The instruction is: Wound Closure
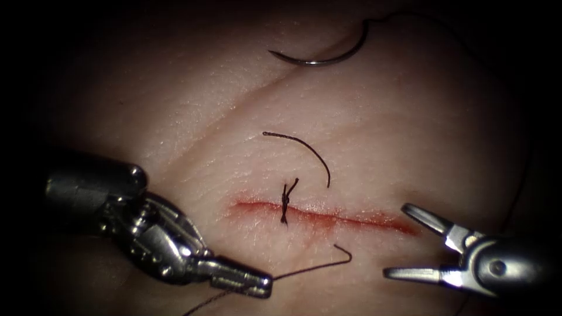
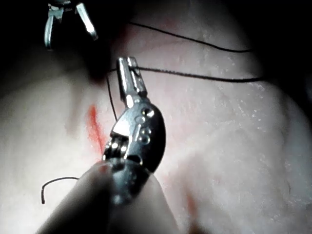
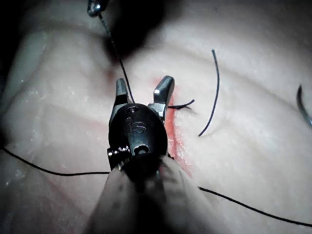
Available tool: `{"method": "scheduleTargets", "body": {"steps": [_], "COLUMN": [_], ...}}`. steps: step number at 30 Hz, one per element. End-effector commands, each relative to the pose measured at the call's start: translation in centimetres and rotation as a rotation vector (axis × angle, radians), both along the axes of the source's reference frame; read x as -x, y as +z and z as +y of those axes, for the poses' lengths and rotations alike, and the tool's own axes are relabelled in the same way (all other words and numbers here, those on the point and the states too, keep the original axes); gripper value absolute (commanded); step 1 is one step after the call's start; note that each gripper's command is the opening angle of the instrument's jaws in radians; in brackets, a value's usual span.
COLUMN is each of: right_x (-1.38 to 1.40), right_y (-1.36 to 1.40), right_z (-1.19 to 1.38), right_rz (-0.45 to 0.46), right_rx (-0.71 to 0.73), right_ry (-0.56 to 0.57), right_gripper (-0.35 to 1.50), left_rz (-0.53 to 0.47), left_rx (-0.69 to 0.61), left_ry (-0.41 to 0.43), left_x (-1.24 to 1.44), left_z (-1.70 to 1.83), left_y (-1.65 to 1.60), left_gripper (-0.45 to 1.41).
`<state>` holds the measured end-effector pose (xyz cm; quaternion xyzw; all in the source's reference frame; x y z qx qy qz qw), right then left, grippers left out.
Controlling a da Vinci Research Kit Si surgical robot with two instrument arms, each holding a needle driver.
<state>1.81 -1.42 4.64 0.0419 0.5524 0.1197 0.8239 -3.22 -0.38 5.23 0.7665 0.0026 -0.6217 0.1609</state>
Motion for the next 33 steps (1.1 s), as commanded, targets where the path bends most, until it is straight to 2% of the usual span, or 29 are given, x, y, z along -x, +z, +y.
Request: {"method": "scheduleTargets", "body": {"steps": [1,5,8,17,23,26,27,30,33], "right_x": [-0.14,-0.30,-0.40,-0.62,-0.64,-0.66,-0.66,-0.67,-0.67], "right_y": [-0.02,-0.04,0.00,0.26,0.20,0.14,0.13,0.13,0.13], "right_z": [-0.10,-0.22,-0.23,-0.20,-0.25,-0.27,-0.28,-0.30,-0.30], "right_rz": [-0.008,-0.040,-0.076,-0.149,-0.148,-0.145,-0.146,-0.145,-0.145], "right_rx": [0.010,-0.003,0.017,0.069,0.079,0.095,0.095,0.118,0.135], "right_ry": [-0.033,-0.094,-0.094,-0.102,-0.113,-0.120,-0.123,-0.133,-0.140], "right_gripper": [1.21,1.16,1.16,1.15,0.96,0.78,0.64,-0.30,-0.35], "left_rz": [0.002,0.008,0.015,0.018,0.019,0.021,0.023,0.023,0.025], "left_rx": [0.000,0.002,0.006,0.006,0.007,0.007,0.007,0.013,0.014], "left_ry": [0.001,-0.002,-0.002,-0.001,0.000,-0.003,-0.001,-0.004,-0.001], "left_x": [0.08,0.22,0.29,0.30,0.32,0.36,0.38,0.39,0.39], "left_z": [0.00,0.06,0.05,0.04,0.05,0.06,0.07,0.07,0.05], "left_y": [0.07,0.15,0.18,0.15,0.16,0.17,0.17,0.18,0.17], "left_gripper": [-0.45,-0.45,-0.45,-0.45,-0.45,-0.45,-0.45,-0.45,-0.45]}}
